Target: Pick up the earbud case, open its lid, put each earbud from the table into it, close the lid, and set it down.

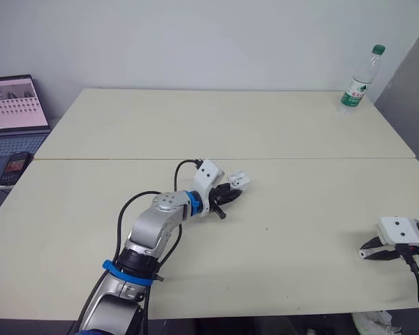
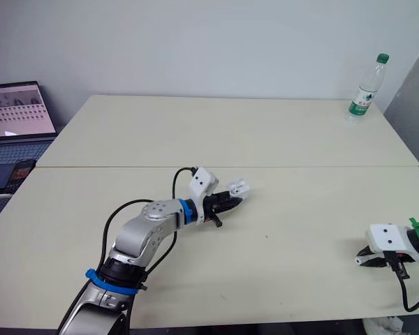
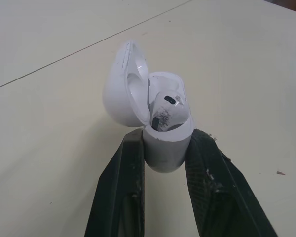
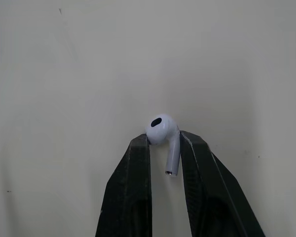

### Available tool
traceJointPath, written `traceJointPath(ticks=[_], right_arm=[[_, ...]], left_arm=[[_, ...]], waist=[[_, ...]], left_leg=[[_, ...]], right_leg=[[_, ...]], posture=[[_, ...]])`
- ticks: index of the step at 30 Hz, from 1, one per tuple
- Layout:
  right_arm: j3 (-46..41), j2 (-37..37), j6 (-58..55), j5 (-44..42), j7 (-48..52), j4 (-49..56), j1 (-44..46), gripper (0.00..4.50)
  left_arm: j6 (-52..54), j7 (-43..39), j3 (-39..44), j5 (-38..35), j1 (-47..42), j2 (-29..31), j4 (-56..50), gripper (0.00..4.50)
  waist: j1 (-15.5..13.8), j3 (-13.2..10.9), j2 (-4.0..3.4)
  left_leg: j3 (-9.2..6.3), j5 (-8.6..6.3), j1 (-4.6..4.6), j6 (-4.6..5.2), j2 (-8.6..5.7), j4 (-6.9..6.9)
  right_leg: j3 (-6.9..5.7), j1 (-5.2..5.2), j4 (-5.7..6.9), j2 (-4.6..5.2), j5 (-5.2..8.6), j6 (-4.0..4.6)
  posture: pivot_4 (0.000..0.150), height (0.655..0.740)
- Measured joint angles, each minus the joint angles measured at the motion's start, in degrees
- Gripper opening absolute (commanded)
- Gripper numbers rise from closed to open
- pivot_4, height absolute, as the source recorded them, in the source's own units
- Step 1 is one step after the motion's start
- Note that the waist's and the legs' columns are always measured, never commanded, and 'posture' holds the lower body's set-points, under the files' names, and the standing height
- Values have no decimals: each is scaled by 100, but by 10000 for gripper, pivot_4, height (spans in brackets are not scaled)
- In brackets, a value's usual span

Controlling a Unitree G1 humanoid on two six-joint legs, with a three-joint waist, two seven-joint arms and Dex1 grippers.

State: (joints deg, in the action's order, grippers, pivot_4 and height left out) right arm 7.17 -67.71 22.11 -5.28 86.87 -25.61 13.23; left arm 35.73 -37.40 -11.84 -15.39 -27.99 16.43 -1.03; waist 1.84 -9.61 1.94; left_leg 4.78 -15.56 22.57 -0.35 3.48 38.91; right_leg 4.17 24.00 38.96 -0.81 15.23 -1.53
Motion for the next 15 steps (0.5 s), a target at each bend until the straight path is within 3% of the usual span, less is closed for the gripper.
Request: traceJointPath(ticks=[2, 9, 15], right_arm=[[42, 12, 137, 61, -6, -77, 62, 4448], [73, -29, 294, 443, -271, -97, 114, 28575], [14, -368, -1035, 662, -547, 970, -331, 28575]], left_arm=[[0, 34, 0, 4, 0, -2, 0, 7783], [-1, 33, -1, 5, -12, -17, 1, 7783], [-13, 0, -7, 6, -75, -42, 96, 7783]], waist=[[3, -1, 2], [-12, -2, 3], [-39, -1, 1]], left_leg=[[3, 0, -5, 0, 0, 1], [-1, -1, -64, 0, -6, -2], [-4, -1, -63, -1, -7, -2]], right_leg=[[2, -5, -1, 2, 0, -1], [-3, -66, -9, 13, 2, -1], [-4, -67, -8, 18, 2, -1]], posture=[[1500, 7362], [1500, 7362], [1500, 7362]])
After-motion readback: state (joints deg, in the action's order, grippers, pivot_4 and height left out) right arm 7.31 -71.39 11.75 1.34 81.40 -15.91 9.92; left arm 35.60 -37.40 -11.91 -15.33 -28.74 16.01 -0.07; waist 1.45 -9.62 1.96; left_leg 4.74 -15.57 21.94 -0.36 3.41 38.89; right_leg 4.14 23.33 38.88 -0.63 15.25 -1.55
